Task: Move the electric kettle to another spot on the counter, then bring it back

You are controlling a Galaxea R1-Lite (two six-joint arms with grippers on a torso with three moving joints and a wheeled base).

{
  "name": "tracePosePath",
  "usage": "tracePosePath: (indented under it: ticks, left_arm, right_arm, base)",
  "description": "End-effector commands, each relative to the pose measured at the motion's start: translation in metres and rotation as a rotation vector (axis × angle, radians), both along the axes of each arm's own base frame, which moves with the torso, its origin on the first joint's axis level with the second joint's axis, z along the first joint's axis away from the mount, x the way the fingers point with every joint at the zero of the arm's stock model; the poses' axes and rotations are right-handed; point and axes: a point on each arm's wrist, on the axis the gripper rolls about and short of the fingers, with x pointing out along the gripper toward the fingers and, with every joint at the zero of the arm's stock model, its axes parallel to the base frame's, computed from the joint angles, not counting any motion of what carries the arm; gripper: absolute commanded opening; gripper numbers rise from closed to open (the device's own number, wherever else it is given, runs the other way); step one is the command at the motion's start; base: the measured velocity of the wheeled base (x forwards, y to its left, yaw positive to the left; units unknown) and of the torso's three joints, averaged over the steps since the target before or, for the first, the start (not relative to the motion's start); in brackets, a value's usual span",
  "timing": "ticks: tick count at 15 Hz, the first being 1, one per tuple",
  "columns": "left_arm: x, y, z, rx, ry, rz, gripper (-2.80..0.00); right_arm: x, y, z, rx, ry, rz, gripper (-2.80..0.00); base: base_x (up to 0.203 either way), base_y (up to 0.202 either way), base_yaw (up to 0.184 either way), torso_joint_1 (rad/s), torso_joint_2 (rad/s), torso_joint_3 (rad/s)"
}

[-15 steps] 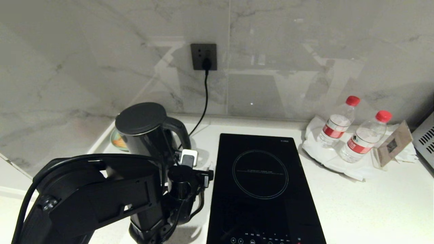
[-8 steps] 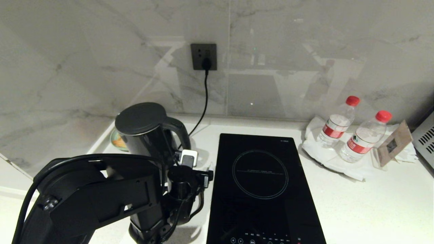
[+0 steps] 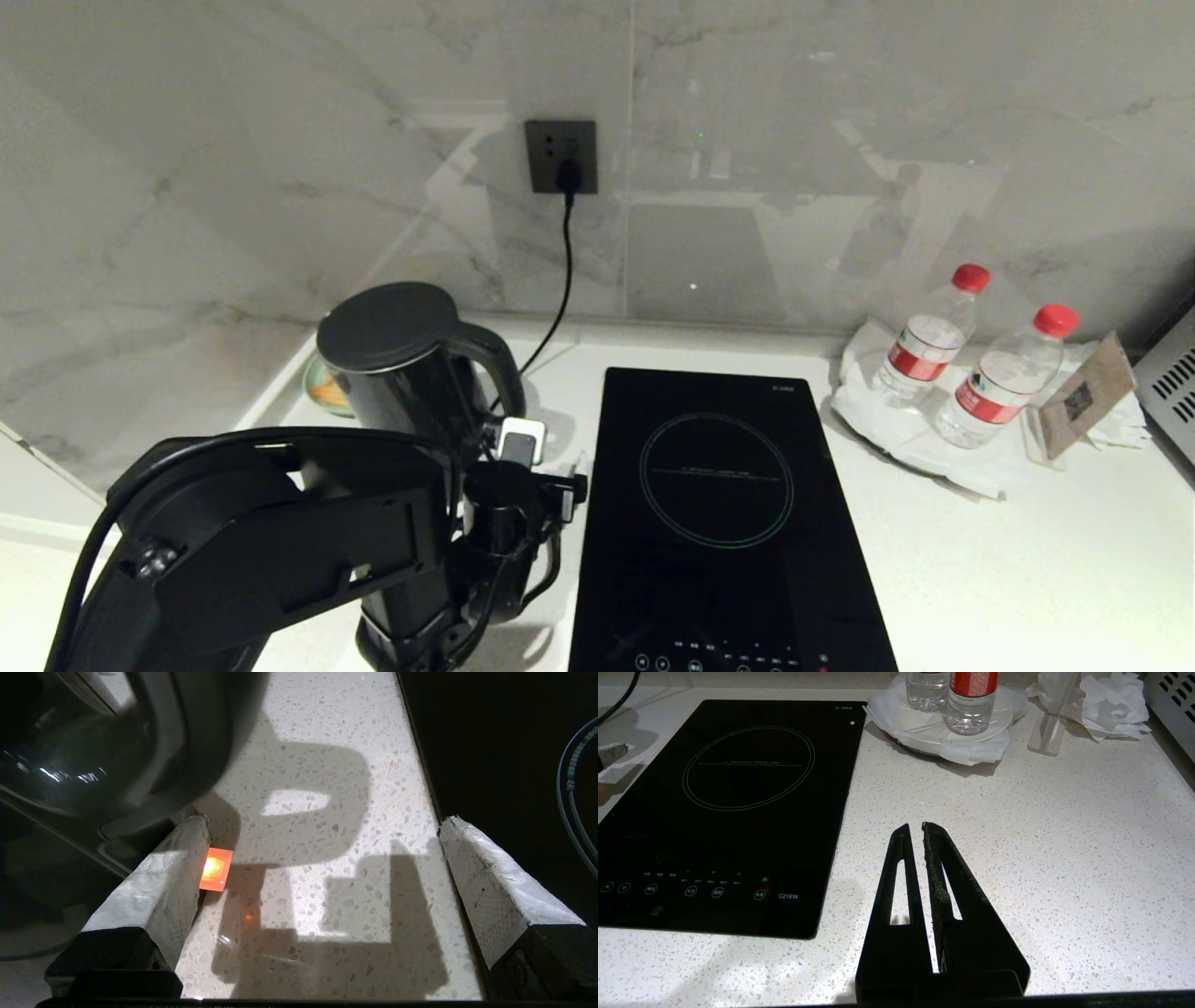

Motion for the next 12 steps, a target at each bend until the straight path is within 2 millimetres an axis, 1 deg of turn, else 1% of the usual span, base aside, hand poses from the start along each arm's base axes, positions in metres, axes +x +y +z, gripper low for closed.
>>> tracePosePath:
  ticks: [1,7,12]
  left_arm:
    - [0.0,0.0,-0.004,0.002,0.004,0.004,0.0]
    - [0.0,0.0,-0.003,-0.001,0.001,0.005,0.0]
    - [-0.006,0.0,0.006,-0.006,-0.006,-0.003,0.0]
  right_arm:
    - [0.0,0.0,0.0,0.0,0.0,0.001,-2.8]
    - [0.0,0.0,0.0,0.0,-0.001,0.001,-2.8]
    - [0.0,0.0,0.0,0.0,-0.001,0.001,-2.8]
  base:
    - [0.0,0.0,0.0,0.0,0.0,0.0]
    - [0.0,0.0,0.0,0.0,0.0,0.0]
    - [0.0,0.0,0.0,0.0,0.0,0.0]
